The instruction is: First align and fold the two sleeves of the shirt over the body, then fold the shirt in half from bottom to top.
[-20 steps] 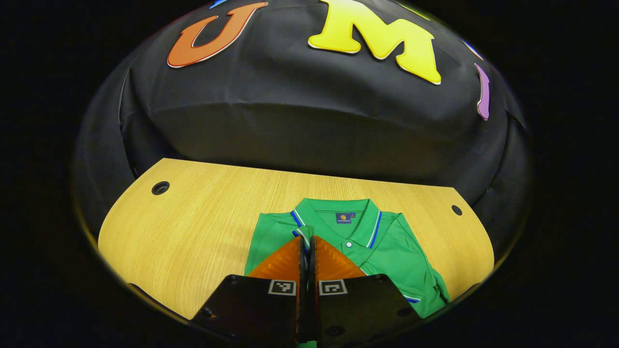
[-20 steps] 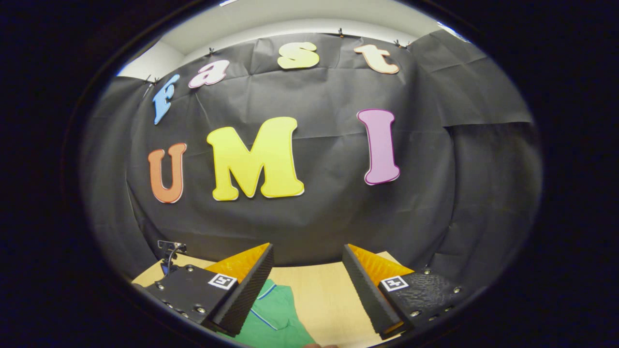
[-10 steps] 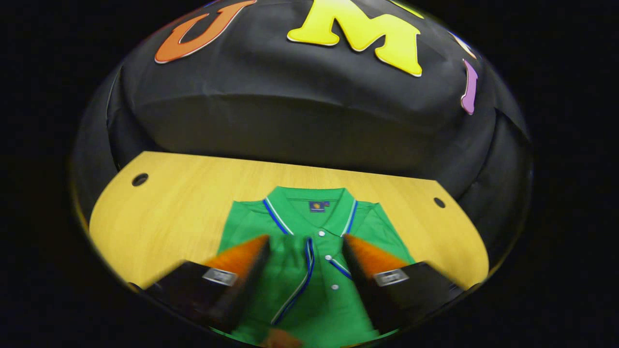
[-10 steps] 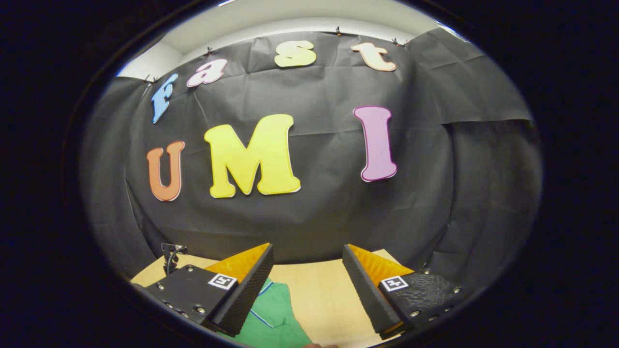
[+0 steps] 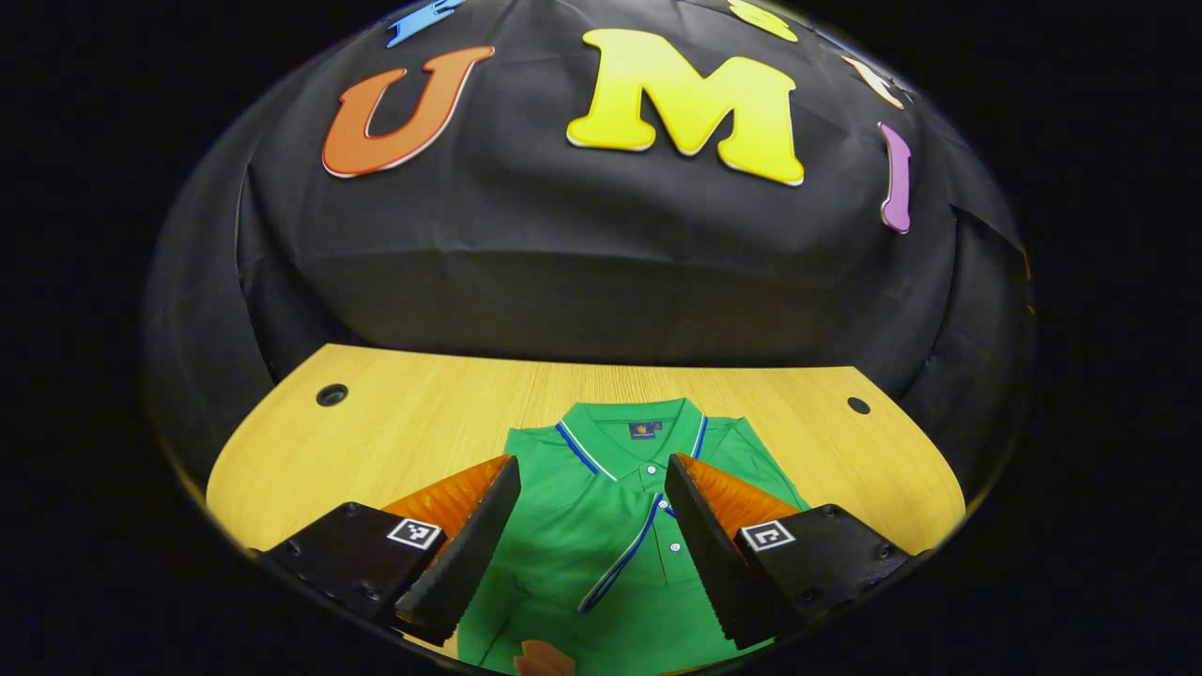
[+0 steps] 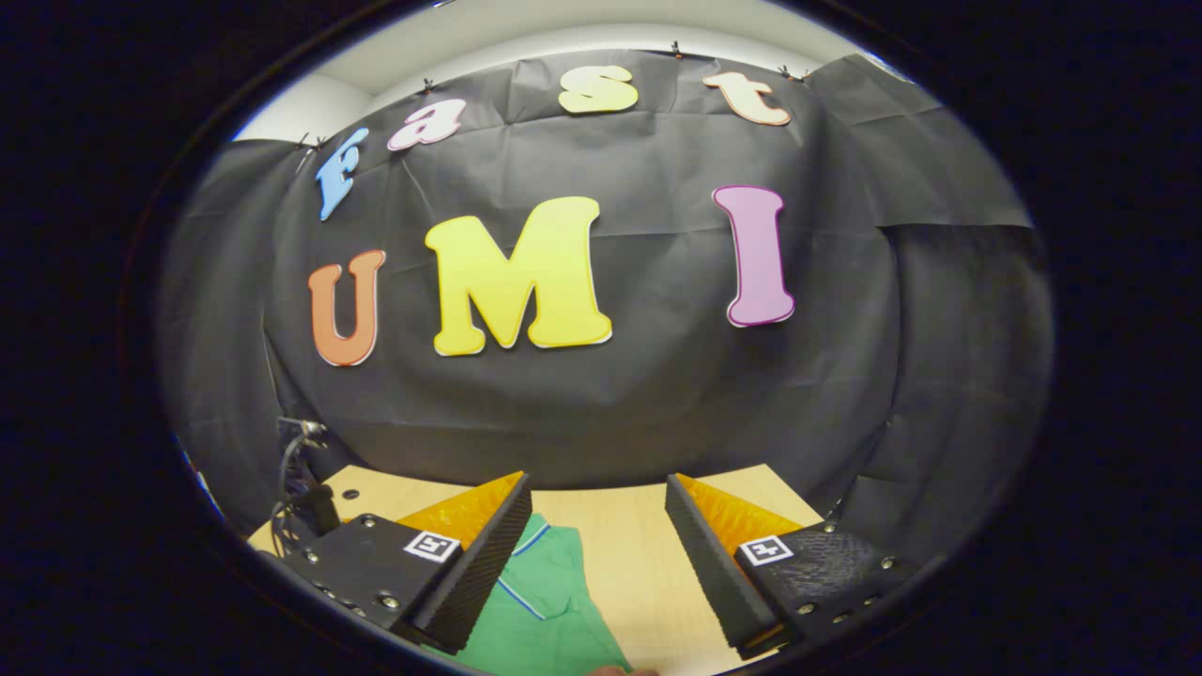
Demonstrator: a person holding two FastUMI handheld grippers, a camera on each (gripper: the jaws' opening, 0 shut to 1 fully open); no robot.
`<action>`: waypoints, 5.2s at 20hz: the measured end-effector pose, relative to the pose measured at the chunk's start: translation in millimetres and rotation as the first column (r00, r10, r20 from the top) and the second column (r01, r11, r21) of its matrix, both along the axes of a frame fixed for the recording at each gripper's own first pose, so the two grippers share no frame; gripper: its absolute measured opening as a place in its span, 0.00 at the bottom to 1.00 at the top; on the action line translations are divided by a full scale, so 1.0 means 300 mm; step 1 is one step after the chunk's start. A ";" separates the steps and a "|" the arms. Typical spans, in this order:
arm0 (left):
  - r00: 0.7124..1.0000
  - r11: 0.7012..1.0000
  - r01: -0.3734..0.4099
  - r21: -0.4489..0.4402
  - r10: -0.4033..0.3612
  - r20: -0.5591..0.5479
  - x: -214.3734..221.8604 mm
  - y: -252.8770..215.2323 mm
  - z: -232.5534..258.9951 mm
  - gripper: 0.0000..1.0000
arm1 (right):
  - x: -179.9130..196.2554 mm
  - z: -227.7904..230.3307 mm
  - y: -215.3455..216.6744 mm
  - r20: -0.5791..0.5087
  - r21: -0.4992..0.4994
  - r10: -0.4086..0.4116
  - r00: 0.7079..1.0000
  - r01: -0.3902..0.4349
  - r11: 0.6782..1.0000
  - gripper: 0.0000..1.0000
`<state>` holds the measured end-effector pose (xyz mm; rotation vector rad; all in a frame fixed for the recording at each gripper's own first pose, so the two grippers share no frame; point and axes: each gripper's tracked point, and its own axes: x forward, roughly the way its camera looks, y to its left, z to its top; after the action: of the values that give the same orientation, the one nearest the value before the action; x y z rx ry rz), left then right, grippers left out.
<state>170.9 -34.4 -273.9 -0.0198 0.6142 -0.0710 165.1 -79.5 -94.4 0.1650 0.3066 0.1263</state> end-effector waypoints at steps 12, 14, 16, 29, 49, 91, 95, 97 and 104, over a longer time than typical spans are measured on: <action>0.988 0.997 -0.029 0.067 0.019 0.156 -0.677 0.172 0.340 0.99 | -0.552 -0.044 0.055 -0.010 -0.091 0.072 0.997 -0.072 0.993 0.93; 0.980 0.998 -0.024 0.062 0.011 0.198 -0.755 0.160 0.404 0.99 | -0.621 -0.055 0.050 -0.021 -0.105 0.073 0.997 -0.075 0.992 0.93; 0.978 0.996 -0.012 0.083 -0.005 0.206 -0.839 0.162 0.425 0.99 | -0.691 -0.084 0.039 -0.043 -0.121 0.069 0.997 -0.074 0.990 0.93; 0.989 0.991 -0.082 0.102 0.094 -0.116 -1.222 0.293 0.060 1.00 | -1.008 -0.549 -0.033 -0.348 -0.148 0.028 0.937 -0.084 0.985 0.93; 0.909 0.986 -0.124 0.110 0.157 -0.386 -1.318 0.265 -0.219 1.00 | -1.092 -0.955 -0.095 -0.649 -0.132 -0.010 0.761 -0.100 0.986 0.93; 0.907 0.976 -0.216 -0.025 0.191 -0.377 -0.699 0.213 -0.114 0.03 | -0.475 -0.828 0.163 -0.605 0.067 0.088 0.791 -0.059 0.996 0.01; 0.913 0.973 -0.229 -0.038 0.201 -0.354 -0.555 0.203 -0.091 0.03 | -0.350 -0.806 0.161 -0.589 0.079 0.095 0.802 -0.059 0.995 0.00; 0.915 0.973 -0.227 -0.026 0.205 -0.346 -0.490 0.205 -0.100 0.03 | -0.287 -0.799 0.168 -0.583 0.088 0.102 0.806 -0.062 0.994 0.00; 0.913 0.962 -0.272 -0.008 0.255 -0.318 -0.302 0.267 -0.087 0.03 | -0.067 -0.753 0.191 -0.537 0.119 0.116 0.836 -0.061 0.991 0.00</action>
<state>80.3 45.6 -299.9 -0.1671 0.9243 0.1826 144.9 -22.3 -320.3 0.2843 0.8818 0.1867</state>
